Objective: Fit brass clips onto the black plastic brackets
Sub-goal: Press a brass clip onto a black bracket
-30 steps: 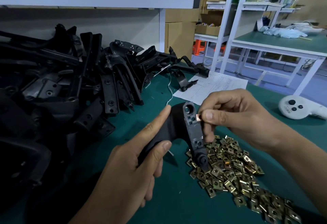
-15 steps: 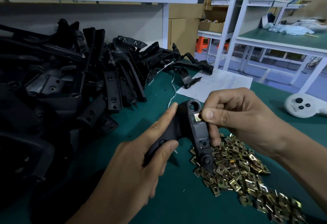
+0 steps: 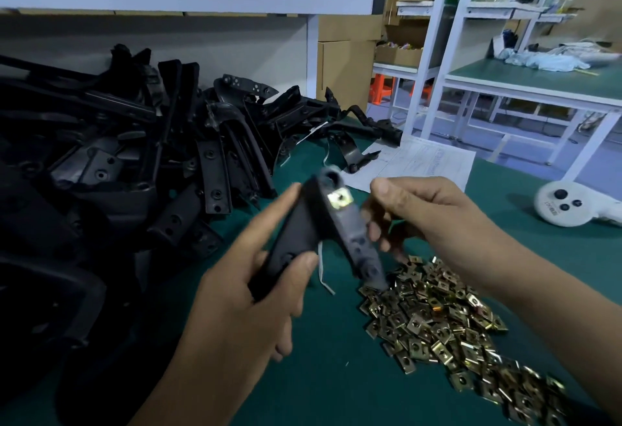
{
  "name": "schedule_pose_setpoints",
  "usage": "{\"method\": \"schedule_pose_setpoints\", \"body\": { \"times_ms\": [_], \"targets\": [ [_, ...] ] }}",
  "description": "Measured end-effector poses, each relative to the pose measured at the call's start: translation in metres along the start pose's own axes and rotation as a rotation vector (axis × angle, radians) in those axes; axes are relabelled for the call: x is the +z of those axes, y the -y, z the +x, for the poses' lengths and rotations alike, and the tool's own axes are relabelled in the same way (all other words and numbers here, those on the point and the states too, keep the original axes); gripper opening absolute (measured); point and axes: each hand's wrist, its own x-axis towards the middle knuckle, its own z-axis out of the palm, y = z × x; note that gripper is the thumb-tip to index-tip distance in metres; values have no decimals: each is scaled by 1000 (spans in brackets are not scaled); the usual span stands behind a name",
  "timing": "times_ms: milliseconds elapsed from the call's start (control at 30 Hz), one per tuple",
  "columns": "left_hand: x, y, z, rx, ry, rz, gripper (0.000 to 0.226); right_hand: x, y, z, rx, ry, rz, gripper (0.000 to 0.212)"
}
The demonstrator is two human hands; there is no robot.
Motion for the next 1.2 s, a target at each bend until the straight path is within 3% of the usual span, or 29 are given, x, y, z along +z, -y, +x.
{"method": "schedule_pose_setpoints", "body": {
  "times_ms": [67, 133, 267, 467, 733, 1000, 1200],
  "targets": [
    [-5, 1, 1, -23, -60, -25, 69, -6, -3, 1, 7, -8, -364, 31],
    [-6, 2, 1, -37, -71, 9, 74, -11, -5, 0, 60, 139, -648, 23],
    [-2, 2, 1, -49, -67, 105, 79, -15, -9, 0, 139, 275, -692, 13],
    [0, -1, 1, -60, -87, 137, 78, -16, -7, -2, 132, 329, -528, 11],
    [-1, -4, 2, -87, -62, 170, 79, -12, 0, -1, 82, 210, 58, 8],
    [0, -3, 3, -109, -49, 206, 79, -8, 0, 0, 59, 12, 164, 19],
    [0, -2, 3, -108, -48, 210, 78, -4, 5, -1, 10, 55, 316, 21]
  ]
}}
